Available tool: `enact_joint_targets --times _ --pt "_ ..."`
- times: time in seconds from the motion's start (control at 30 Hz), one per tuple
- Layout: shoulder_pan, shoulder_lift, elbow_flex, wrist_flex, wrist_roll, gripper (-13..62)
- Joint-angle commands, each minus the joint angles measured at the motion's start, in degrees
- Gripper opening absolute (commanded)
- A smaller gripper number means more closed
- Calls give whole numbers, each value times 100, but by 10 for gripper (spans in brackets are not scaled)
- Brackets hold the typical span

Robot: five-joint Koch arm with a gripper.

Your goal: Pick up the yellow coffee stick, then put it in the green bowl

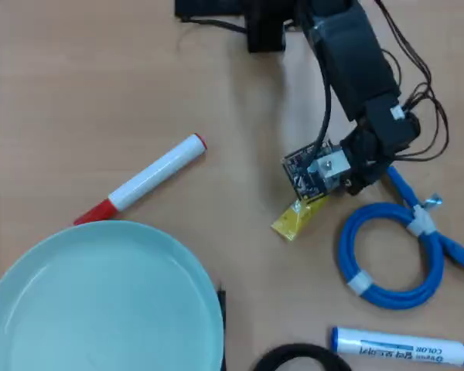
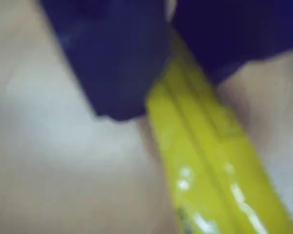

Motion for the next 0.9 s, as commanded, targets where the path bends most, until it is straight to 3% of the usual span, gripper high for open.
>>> enact_joint_targets --times 0.0,0.6,0.87 --pt "26 62 70 18 211 -64" --pt "149 686 299 105 3586 -65" --pt "167 1459 281 439 3278 -65"
